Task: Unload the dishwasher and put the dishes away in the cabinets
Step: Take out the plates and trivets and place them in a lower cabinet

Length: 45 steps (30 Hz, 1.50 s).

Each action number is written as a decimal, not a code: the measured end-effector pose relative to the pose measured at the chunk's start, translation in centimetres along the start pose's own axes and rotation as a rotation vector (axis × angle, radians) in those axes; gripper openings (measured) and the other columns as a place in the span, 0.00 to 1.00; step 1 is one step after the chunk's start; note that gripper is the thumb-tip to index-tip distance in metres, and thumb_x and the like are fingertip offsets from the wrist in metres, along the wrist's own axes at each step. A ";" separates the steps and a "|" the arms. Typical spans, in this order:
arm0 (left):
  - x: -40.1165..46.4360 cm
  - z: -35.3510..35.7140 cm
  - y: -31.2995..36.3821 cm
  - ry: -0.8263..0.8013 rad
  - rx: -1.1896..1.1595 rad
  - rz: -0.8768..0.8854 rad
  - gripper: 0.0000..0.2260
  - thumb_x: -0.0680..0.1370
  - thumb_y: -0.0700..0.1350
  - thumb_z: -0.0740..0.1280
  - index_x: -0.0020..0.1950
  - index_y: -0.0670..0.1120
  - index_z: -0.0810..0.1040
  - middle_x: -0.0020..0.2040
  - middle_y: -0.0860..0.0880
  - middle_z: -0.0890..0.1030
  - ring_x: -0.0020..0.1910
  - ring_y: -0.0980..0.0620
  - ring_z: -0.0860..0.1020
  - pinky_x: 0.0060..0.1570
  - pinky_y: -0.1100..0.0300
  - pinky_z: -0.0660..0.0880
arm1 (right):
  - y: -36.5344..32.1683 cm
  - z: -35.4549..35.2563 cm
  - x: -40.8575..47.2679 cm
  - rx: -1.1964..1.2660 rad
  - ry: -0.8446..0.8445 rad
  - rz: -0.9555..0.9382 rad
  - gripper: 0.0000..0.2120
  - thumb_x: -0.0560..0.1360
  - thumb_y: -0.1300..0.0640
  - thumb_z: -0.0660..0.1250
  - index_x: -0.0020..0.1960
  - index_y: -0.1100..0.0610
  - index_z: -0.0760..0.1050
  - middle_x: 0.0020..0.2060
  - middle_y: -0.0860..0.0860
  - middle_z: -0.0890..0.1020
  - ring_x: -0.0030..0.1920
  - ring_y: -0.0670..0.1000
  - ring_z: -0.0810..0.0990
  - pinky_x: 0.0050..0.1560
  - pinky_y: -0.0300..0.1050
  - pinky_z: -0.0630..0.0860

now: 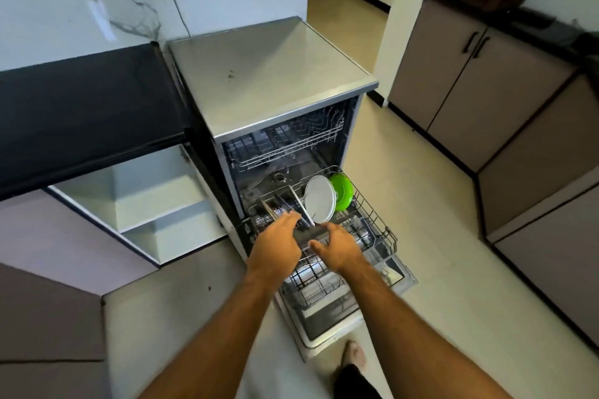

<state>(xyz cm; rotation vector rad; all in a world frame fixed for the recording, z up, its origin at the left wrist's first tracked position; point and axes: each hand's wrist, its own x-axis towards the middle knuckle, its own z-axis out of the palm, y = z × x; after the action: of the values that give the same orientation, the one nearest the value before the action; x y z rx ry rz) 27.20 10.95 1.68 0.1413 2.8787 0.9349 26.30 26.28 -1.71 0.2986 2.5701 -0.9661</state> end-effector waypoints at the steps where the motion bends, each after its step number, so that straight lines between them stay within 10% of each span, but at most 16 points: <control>1: 0.9 0.8 0.4 0.000 -0.012 -0.009 0.25 0.78 0.34 0.58 0.75 0.47 0.68 0.74 0.47 0.69 0.74 0.48 0.66 0.73 0.52 0.64 | 0.5 -0.6 1.1 -0.004 -0.003 0.004 0.26 0.77 0.45 0.68 0.71 0.53 0.68 0.67 0.53 0.73 0.64 0.54 0.74 0.67 0.52 0.72; 20: 12.8 11.4 -0.9 0.068 -0.167 -0.500 0.25 0.77 0.33 0.59 0.73 0.50 0.71 0.69 0.48 0.75 0.66 0.48 0.74 0.65 0.58 0.71 | 7.6 0.1 17.1 -0.006 -0.160 -0.067 0.22 0.77 0.48 0.69 0.68 0.55 0.72 0.62 0.54 0.78 0.60 0.53 0.78 0.61 0.46 0.74; 38: 25.0 26.2 -18.8 0.195 -0.602 -1.109 0.20 0.78 0.43 0.65 0.71 0.49 0.73 0.67 0.48 0.77 0.63 0.45 0.77 0.63 0.51 0.75 | 8.9 13.1 33.5 -0.030 -0.111 -0.047 0.16 0.80 0.53 0.62 0.68 0.48 0.71 0.59 0.56 0.80 0.56 0.61 0.81 0.57 0.58 0.79; 45: 28.8 30.6 -21.7 0.212 -0.602 -1.055 0.19 0.74 0.45 0.73 0.64 0.45 0.77 0.59 0.48 0.82 0.51 0.50 0.81 0.42 0.63 0.77 | 8.6 16.9 39.2 -0.187 -0.069 -0.138 0.18 0.80 0.52 0.64 0.67 0.56 0.70 0.55 0.58 0.81 0.54 0.60 0.82 0.55 0.56 0.80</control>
<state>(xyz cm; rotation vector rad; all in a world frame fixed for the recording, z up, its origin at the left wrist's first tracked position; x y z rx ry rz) 1.61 14.76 -37.92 -1.3981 2.0947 1.4522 -1.81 23.91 -34.89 0.0369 2.6204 -0.7587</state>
